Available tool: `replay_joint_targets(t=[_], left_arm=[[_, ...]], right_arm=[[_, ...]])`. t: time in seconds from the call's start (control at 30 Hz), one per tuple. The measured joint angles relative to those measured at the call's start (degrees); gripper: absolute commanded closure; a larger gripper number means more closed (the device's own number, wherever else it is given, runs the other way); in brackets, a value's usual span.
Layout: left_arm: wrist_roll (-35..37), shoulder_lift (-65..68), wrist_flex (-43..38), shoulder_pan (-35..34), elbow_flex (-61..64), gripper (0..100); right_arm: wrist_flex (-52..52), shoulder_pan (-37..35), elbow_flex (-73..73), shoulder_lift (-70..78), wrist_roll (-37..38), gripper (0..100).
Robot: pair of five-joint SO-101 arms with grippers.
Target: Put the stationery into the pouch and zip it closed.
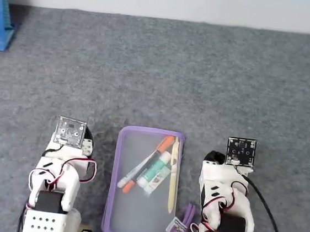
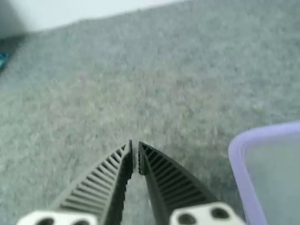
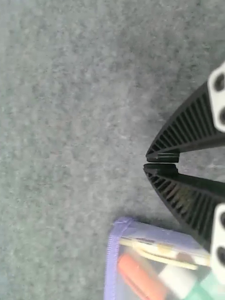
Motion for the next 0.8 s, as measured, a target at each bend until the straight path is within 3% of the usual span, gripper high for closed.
replay_joint_targets(t=[0.33,0.57,0.8], left_arm=[[0.00,0.00,13.80,0.00,0.00,98],[0.00,0.00,14.59,0.00,0.00,98],[0.00,0.00,14.59,0.00,0.00,98]], right_arm=[[10.29,0.00,0.00,0.00,0.00,99.0],[19.08,0.00,0.00,0.00,0.18,99.0],[20.22,0.00,0.00,0.00,0.18,98.7]])
